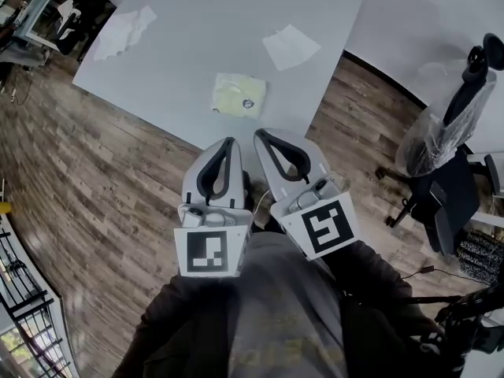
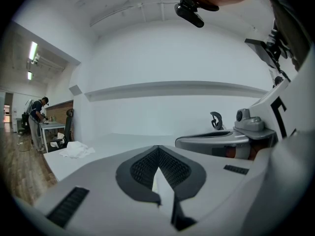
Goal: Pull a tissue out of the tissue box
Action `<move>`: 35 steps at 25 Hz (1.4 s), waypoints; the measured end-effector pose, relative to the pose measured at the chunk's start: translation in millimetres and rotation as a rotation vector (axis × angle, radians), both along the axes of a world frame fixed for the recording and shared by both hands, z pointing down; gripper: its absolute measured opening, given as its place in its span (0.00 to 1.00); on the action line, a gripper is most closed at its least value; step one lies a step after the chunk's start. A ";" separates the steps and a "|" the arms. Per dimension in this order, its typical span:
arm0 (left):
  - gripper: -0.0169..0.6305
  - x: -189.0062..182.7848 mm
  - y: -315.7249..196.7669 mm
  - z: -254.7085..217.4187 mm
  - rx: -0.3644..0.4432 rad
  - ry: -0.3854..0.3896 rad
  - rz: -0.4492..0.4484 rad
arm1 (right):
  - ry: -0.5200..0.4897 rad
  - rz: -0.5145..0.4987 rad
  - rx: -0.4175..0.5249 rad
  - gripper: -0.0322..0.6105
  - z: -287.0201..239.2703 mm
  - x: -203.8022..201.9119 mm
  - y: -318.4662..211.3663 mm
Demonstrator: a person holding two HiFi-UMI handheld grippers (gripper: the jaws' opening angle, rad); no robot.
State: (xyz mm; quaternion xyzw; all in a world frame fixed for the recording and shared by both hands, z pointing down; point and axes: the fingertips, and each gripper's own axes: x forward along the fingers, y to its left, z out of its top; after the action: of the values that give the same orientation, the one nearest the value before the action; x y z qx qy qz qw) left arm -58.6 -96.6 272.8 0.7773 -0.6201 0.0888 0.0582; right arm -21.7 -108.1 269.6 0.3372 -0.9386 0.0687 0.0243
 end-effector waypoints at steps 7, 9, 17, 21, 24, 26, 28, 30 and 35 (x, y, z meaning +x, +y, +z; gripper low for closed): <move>0.02 -16.0 -50.6 36.5 -0.040 0.045 0.035 | 0.035 0.040 -0.021 0.05 30.9 -15.5 -46.9; 0.02 -21.2 -65.7 50.3 -0.065 0.064 0.047 | 0.066 0.054 -0.024 0.07 43.9 -20.8 -61.1; 0.02 -31.2 -102.8 93.4 -0.152 0.119 0.090 | 0.206 0.065 -0.059 0.16 97.5 -36.8 -93.3; 0.02 -30.7 -113.1 106.6 -0.169 0.120 0.105 | 0.237 0.078 -0.071 0.17 119.0 -37.2 -102.6; 0.02 -28.3 -117.2 116.7 -0.176 0.110 0.126 | 0.251 0.101 -0.069 0.17 132.5 -36.3 -111.2; 0.02 -30.8 -121.1 122.5 -0.175 0.109 0.128 | 0.264 0.117 -0.070 0.16 140.9 -37.4 -117.2; 0.02 -35.3 -123.1 127.6 -0.182 0.109 0.120 | 0.266 0.136 -0.071 0.07 145.6 -37.7 -121.1; 0.02 -39.0 -124.0 129.1 -0.183 0.107 0.114 | 0.249 0.145 -0.073 0.05 144.7 -38.1 -122.5; 0.02 -47.7 -122.6 115.0 -0.154 0.119 0.098 | 0.289 0.084 -0.049 0.06 132.4 -47.7 -115.3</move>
State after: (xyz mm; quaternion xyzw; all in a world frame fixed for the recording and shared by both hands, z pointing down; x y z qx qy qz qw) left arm -106.3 -219.2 387.8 0.8038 -0.5682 0.0925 0.1500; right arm -69.4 -223.4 402.0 0.3817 -0.9085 0.0431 0.1645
